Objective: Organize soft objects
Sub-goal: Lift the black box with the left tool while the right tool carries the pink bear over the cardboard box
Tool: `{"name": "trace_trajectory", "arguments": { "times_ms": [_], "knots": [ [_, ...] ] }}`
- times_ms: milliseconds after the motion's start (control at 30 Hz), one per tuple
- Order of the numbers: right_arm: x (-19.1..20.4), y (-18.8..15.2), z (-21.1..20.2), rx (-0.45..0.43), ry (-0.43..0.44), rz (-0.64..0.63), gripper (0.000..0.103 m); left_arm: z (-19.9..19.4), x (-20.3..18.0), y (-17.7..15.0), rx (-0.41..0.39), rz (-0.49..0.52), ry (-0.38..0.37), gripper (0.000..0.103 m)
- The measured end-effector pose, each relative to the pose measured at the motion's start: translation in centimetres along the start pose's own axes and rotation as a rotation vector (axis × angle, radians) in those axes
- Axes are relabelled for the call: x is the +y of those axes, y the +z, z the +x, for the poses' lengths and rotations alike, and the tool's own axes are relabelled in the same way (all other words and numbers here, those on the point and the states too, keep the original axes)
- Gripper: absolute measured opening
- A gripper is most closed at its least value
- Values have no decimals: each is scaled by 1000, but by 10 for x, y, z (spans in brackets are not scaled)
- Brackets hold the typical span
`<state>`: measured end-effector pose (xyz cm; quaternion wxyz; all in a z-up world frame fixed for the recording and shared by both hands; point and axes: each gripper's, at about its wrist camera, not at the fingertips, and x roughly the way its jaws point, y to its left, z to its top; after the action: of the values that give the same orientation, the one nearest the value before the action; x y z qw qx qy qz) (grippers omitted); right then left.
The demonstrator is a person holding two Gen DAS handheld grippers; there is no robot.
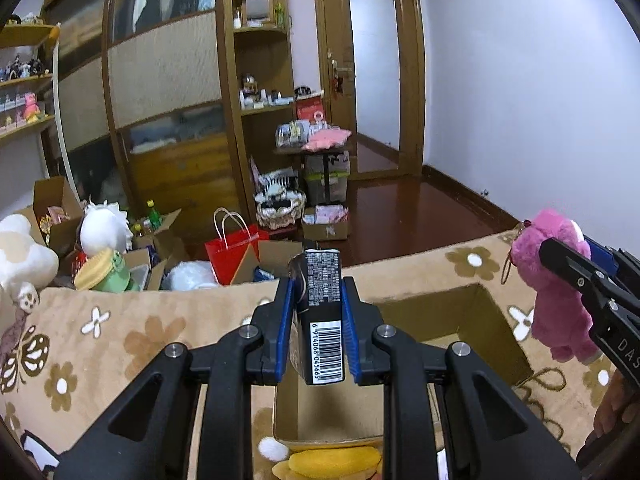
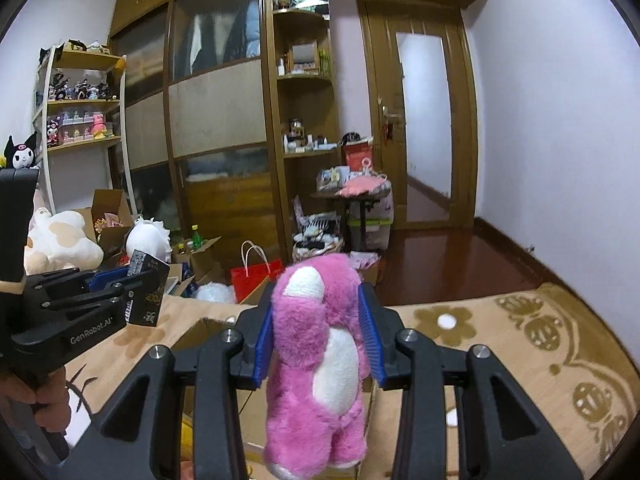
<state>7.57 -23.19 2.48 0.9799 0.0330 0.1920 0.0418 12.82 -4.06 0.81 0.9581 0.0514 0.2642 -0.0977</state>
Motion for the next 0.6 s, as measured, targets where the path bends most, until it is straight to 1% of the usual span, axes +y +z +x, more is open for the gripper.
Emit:
{"name": "trace_trajectory", "arguments": {
  "times_ms": [167, 333, 467, 600],
  "knots": [
    [0, -12, 12, 30, 29, 4, 41, 16, 6, -7, 54, -38, -23, 22],
    [-4, -24, 24, 70, 62, 31, 41, 29, 9, -13, 107, -51, -44, 22],
    [-4, -36, 33, 103, 72, 35, 42, 37, 8, -20, 145, -60, -65, 22],
    [0, -41, 36, 90, 77, 16, 44, 46, 9, -26, 179, -64, -69, 22]
  ]
}}
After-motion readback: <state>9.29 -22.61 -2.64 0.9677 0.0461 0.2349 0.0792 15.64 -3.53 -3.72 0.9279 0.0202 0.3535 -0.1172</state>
